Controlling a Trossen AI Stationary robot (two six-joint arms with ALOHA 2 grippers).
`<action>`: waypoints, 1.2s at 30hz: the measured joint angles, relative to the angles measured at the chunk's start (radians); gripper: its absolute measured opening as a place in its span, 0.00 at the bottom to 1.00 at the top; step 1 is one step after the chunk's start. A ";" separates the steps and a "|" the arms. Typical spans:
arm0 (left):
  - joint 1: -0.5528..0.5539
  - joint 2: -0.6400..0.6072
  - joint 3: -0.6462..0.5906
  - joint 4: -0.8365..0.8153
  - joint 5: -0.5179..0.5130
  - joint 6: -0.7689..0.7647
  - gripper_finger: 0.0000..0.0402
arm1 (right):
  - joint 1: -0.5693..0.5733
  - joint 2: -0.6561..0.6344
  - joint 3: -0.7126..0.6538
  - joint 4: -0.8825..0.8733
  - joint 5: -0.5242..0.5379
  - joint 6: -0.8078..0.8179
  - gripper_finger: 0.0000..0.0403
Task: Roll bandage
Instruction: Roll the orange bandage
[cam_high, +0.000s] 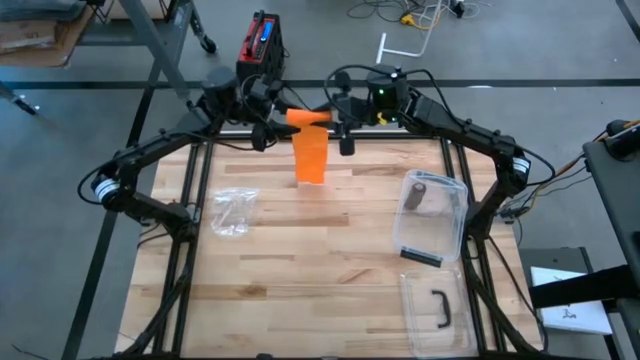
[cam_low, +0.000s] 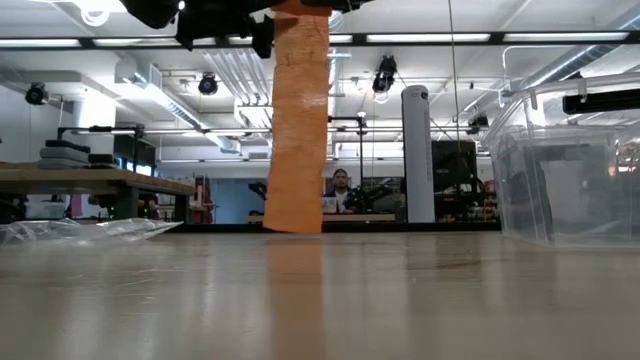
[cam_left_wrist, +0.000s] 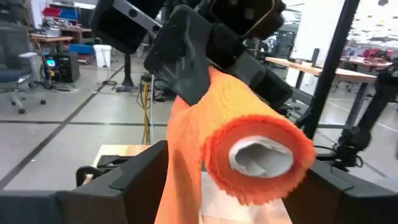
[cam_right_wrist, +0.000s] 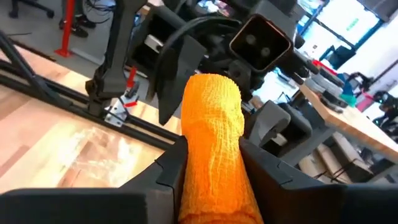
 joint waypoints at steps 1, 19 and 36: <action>0.004 -0.002 0.000 -0.001 0.019 0.000 0.66 | 0.002 0.000 0.000 -0.003 -0.008 -0.008 0.25; -0.004 0.002 0.000 0.039 0.002 -0.109 0.71 | 0.003 0.001 0.000 -0.047 -0.030 -0.280 0.23; -0.039 0.052 -0.001 0.154 -0.015 -0.216 0.44 | 0.006 0.004 -0.003 -0.053 0.030 -0.296 0.22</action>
